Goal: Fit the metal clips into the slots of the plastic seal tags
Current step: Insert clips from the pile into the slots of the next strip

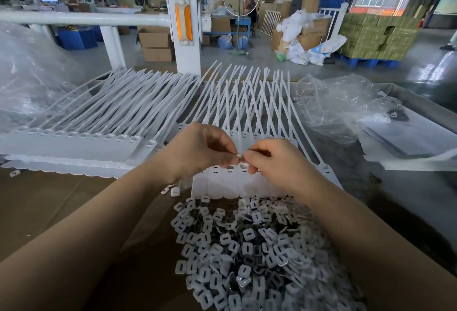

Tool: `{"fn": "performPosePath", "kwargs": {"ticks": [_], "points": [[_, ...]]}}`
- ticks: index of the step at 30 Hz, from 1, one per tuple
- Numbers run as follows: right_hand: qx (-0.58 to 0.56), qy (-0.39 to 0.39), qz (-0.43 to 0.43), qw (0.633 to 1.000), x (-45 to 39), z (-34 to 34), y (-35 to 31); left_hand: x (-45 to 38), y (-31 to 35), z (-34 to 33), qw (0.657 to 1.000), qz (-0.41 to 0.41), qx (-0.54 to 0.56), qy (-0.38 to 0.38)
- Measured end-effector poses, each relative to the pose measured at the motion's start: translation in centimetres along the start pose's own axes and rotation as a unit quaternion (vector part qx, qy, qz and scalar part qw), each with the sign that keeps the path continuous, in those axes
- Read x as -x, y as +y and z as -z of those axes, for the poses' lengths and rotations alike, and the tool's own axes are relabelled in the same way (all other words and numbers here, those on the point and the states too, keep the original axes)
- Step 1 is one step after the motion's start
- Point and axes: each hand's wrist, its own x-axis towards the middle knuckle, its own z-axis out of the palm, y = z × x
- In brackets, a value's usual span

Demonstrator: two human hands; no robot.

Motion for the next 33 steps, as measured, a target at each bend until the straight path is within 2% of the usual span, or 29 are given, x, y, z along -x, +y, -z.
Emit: {"fn": "performPosePath", "kwargs": {"ticks": [6, 9, 15, 22, 27, 33], "points": [[-0.062, -0.012, 0.007, 0.998, 0.2, 0.3, -0.3, 0.3, 0.0, -0.8, 0.996, -0.076, -0.018, 0.044], [-0.119, -0.015, -0.003, 0.993, 0.0, 0.4, -0.1, 0.2, 0.0, -0.8, 0.996, -0.077, -0.01, 0.042], [-0.103, -0.007, 0.014, 0.995, -0.1, 0.2, 0.3, -0.1, -0.2, -0.1, 0.997, 0.033, 0.075, 0.007], [-0.089, 0.0, 0.02, 0.996, 0.0, 0.1, 0.3, -0.1, 0.2, -0.3, 0.998, 0.053, 0.046, -0.001], [-0.01, 0.035, 0.012, 0.999, -0.2, -0.1, 0.5, -0.3, -0.3, -1.0, 0.99, 0.119, 0.017, 0.075], [0.05, -0.001, 0.002, 0.999, -0.3, -0.4, 0.9, -0.6, -1.2, -2.2, 0.976, 0.175, -0.035, 0.122]]}}
